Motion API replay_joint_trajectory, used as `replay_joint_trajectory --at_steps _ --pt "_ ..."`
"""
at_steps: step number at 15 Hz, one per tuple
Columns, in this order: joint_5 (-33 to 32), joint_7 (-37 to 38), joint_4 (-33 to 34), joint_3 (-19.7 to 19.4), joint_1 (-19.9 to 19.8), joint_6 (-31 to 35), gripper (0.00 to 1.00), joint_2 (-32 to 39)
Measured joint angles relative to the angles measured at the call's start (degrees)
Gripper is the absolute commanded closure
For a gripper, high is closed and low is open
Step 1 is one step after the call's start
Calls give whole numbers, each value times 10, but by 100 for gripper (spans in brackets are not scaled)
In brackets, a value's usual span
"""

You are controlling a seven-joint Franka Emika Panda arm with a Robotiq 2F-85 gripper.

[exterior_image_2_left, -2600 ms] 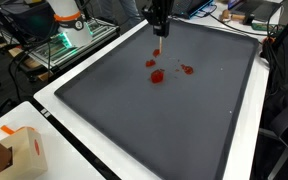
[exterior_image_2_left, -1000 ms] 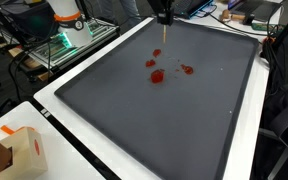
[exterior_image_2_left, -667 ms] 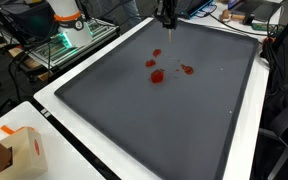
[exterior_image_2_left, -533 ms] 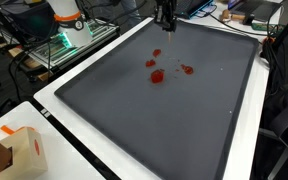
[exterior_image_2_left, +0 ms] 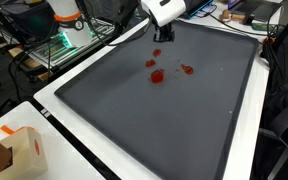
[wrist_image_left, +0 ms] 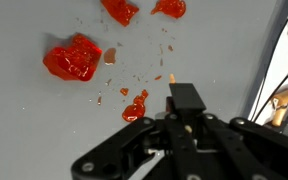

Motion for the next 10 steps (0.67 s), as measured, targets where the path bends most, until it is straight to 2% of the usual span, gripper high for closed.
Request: replay_joint_trajectory --at_steps 10 --pt "100 -77 1 12 -3 66 97 64"
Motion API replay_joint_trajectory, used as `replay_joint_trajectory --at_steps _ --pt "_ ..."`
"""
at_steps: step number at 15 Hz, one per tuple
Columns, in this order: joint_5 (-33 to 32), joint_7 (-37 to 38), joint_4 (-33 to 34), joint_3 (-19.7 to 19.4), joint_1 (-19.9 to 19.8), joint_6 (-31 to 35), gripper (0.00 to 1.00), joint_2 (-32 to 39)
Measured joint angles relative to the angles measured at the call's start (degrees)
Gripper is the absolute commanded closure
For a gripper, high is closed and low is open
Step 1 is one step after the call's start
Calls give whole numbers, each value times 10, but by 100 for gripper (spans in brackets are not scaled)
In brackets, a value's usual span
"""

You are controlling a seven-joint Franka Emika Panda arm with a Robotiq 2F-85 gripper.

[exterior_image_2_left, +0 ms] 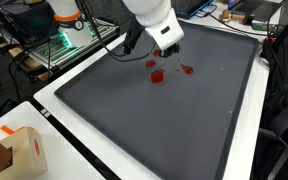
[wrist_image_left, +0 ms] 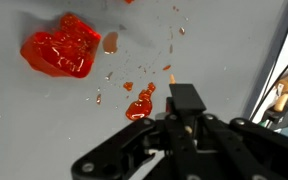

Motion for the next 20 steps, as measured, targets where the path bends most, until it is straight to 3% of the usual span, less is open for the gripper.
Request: replay_joint_trajectory --at_steps 8,20 --pt "44 -12 1 9 0 48 97 36" --pt "56 5 9 11 -7 48 97 50"
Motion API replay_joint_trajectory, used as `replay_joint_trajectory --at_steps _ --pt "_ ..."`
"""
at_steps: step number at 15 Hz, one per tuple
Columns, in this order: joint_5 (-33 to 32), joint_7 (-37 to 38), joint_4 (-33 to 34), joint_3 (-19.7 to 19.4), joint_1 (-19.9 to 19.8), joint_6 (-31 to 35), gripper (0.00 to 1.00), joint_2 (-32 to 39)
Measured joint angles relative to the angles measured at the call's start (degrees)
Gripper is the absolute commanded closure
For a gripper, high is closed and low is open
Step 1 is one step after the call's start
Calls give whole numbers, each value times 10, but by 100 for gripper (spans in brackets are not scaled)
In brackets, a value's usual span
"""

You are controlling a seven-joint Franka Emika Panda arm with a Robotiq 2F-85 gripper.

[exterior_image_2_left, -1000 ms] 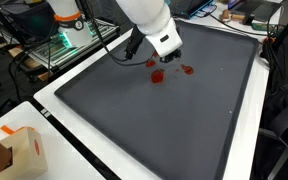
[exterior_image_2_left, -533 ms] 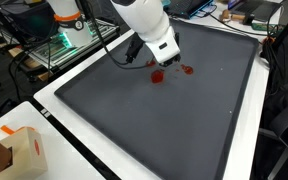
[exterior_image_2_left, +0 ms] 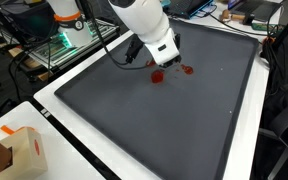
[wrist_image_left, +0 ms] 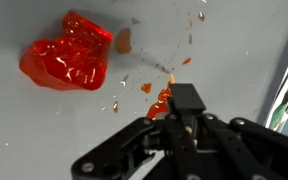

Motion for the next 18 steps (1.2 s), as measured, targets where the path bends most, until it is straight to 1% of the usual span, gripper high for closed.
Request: replay_joint_trajectory --at_steps 6,10,13,18 --pt "-1 41 5 -1 0 -1 97 -2" --pt "-13 83 8 -5 0 -5 97 -10" --pt "-37 131 11 -10 0 -12 97 -22" --pt "-109 234 22 -15 0 -20 97 -48"
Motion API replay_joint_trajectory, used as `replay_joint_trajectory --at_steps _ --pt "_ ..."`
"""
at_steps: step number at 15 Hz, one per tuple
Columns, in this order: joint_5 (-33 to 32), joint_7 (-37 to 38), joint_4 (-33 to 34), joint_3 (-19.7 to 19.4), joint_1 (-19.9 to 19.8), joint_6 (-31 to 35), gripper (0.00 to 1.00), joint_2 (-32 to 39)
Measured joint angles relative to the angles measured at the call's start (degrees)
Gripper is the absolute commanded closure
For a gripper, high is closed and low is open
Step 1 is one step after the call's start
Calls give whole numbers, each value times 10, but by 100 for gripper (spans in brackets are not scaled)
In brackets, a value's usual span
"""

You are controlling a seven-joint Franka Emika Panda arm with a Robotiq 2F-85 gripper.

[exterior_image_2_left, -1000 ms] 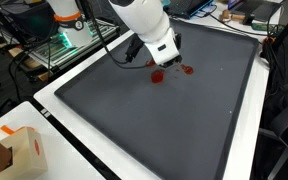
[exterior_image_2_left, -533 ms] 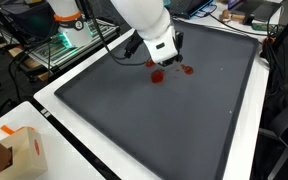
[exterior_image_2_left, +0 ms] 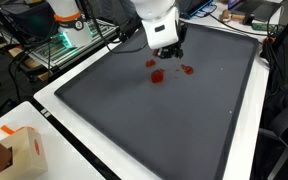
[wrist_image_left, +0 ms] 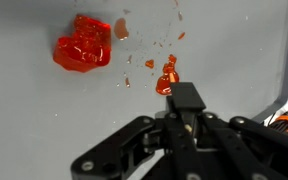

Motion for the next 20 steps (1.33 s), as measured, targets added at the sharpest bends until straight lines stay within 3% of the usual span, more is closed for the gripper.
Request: replay_joint_trajectory --at_steps 8,20 --pt "-140 144 1 -1 10 -4 97 -47" --pt "-337 269 1 -1 42 -49 97 -85"
